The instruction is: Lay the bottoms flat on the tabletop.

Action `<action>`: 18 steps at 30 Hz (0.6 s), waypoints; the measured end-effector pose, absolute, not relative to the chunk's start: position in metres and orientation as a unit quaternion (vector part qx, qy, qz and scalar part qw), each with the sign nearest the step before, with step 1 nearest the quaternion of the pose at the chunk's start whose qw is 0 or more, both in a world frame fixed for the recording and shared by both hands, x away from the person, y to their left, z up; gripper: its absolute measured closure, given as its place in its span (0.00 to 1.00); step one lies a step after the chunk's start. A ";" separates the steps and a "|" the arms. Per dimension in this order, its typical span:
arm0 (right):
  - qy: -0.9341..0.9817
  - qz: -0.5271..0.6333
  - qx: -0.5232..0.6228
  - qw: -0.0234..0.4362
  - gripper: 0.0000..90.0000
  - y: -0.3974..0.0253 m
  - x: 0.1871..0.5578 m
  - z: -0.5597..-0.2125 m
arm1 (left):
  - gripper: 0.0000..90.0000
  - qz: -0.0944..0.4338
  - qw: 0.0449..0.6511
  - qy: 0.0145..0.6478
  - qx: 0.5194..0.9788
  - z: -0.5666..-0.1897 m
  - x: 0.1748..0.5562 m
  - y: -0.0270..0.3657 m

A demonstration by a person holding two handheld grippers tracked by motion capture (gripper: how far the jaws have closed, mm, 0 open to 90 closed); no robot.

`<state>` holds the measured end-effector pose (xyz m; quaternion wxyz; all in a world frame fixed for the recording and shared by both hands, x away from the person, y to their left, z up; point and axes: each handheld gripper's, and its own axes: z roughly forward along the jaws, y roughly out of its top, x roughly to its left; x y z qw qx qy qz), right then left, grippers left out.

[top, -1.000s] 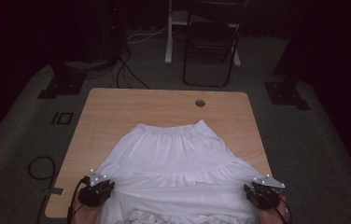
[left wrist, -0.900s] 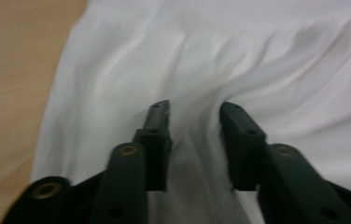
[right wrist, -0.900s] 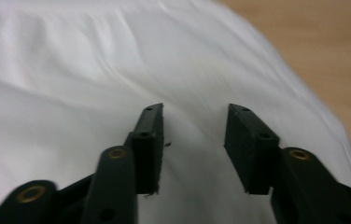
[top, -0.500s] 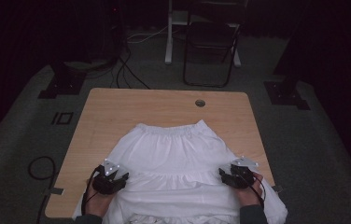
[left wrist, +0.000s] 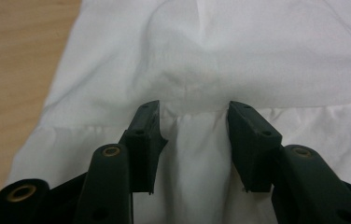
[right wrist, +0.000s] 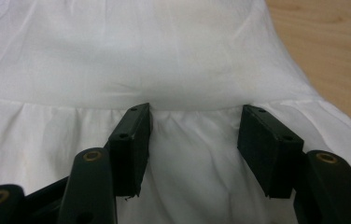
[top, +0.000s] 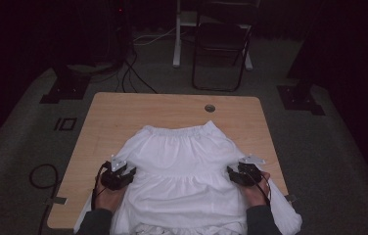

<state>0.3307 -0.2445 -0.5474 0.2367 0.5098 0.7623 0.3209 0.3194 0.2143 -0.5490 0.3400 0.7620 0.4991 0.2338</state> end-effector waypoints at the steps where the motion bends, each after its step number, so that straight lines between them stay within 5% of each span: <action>1: 0.763 0.321 0.510 0.236 0.49 -0.244 0.336 -0.547 | 0.63 0.234 0.340 0.502 0.760 -0.549 0.325 0.214; 18: 0.739 0.315 0.540 0.251 0.52 -0.233 0.426 -0.546 | 0.63 0.264 0.320 0.523 0.744 -0.547 0.416 0.207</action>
